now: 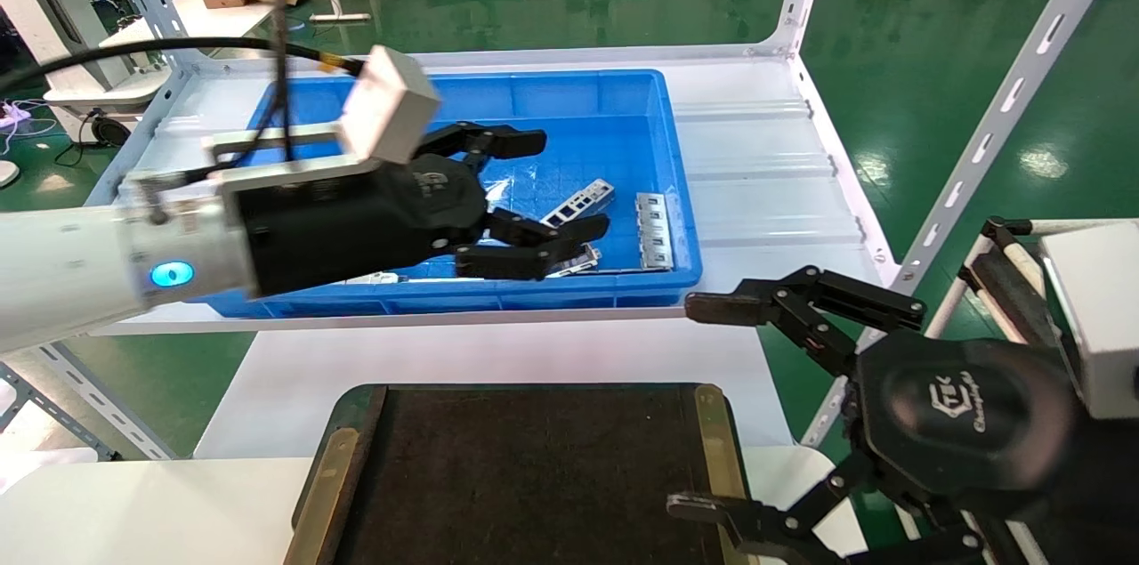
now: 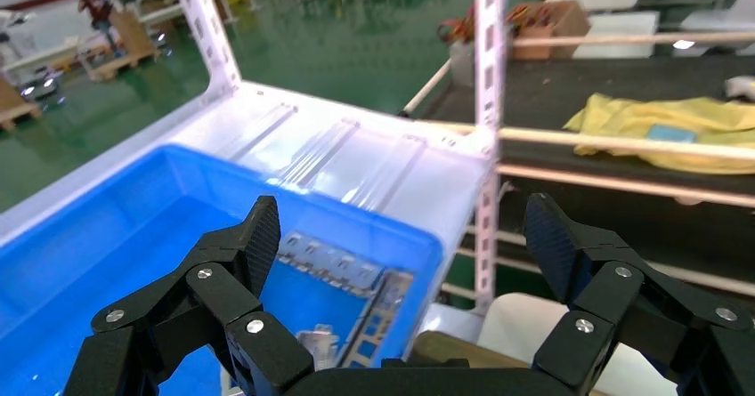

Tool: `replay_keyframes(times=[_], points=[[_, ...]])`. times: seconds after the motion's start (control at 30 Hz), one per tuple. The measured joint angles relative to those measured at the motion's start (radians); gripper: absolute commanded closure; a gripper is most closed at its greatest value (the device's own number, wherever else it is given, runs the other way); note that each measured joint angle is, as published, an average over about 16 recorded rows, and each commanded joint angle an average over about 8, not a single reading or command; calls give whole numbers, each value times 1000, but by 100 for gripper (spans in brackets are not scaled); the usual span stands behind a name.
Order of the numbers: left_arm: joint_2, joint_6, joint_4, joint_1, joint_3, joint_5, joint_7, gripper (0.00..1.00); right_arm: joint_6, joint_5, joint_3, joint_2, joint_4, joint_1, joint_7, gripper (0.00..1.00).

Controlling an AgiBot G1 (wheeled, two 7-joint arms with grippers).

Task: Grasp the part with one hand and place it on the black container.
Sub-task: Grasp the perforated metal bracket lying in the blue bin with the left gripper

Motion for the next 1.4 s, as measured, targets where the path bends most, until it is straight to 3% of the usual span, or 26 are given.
replay_keyframes(times=[0.43,0.77,0.8,0.83,1.07,1.1,1.4], points=[[238,-174,353,-130,96,194,10,0,0,0,0,0,0,0,0,0],[378,-306,620,-189,133,235,80,0,0,0,0,0,0,0,0,0],[385,-317,639,-191,138,233,88,3,0,0,0,0,0,0,0,3],[392,-327,657,-194,142,230,95,16,0,0,0,0,0,0,0,12],[411,-373,734,-201,182,187,132,100,0,0,0,0,0,0,0,96],[412,-376,740,-201,188,180,136,100,0,0,0,0,0,0,0,100],[410,-385,785,-202,237,113,167,100,0,0,-1,0,0,0,0,100]])
